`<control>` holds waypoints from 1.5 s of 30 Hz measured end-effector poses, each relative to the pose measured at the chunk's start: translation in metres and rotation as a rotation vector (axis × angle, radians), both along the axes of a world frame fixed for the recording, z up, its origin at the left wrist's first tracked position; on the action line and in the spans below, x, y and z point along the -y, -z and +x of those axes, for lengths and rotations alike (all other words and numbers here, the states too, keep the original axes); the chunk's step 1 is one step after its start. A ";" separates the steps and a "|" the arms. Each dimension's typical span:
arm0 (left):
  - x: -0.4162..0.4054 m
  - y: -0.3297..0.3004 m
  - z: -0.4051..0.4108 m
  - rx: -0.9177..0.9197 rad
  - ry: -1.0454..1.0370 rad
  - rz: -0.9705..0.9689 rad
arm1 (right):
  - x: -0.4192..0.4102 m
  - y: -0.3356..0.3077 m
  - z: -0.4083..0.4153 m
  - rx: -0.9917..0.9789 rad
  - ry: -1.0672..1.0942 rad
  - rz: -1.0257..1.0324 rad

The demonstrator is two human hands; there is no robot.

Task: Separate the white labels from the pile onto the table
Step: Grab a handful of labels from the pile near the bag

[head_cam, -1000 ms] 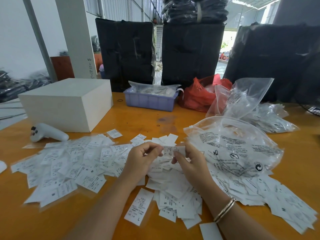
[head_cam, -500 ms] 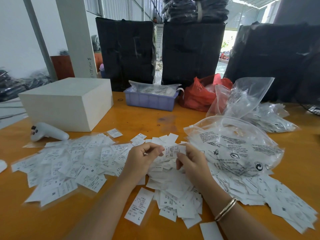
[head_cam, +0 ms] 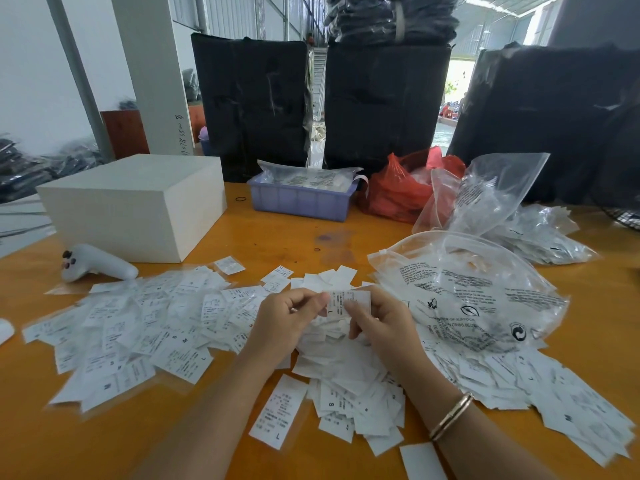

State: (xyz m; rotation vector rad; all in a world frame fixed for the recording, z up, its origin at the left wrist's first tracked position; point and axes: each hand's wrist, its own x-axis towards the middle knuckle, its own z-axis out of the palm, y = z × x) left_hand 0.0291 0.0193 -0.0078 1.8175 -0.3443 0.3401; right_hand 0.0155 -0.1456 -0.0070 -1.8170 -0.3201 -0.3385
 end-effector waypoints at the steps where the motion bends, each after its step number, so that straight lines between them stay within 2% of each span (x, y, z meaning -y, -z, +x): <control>1: 0.000 0.000 0.000 -0.004 0.005 -0.018 | 0.000 0.001 0.001 -0.001 0.000 -0.010; 7: 0.001 -0.002 0.000 -0.066 -0.013 -0.092 | 0.000 0.002 0.002 -0.026 -0.018 -0.035; 12: 0.001 -0.004 0.001 -0.129 -0.031 -0.169 | 0.007 0.001 0.004 -0.062 0.041 0.243; 14: 0.001 -0.004 0.001 -0.139 -0.035 -0.187 | 0.007 0.001 0.004 -0.056 0.038 0.284; 21: 0.002 -0.002 0.001 -0.127 -0.017 -0.175 | 0.000 0.002 0.004 0.007 -0.012 0.203; 34: 0.002 -0.002 0.002 -0.085 -0.022 -0.160 | -0.003 0.002 0.000 -0.040 -0.018 -0.049; 45: 0.001 0.000 0.001 -0.027 -0.001 -0.089 | -0.001 0.002 0.000 -0.078 -0.040 -0.034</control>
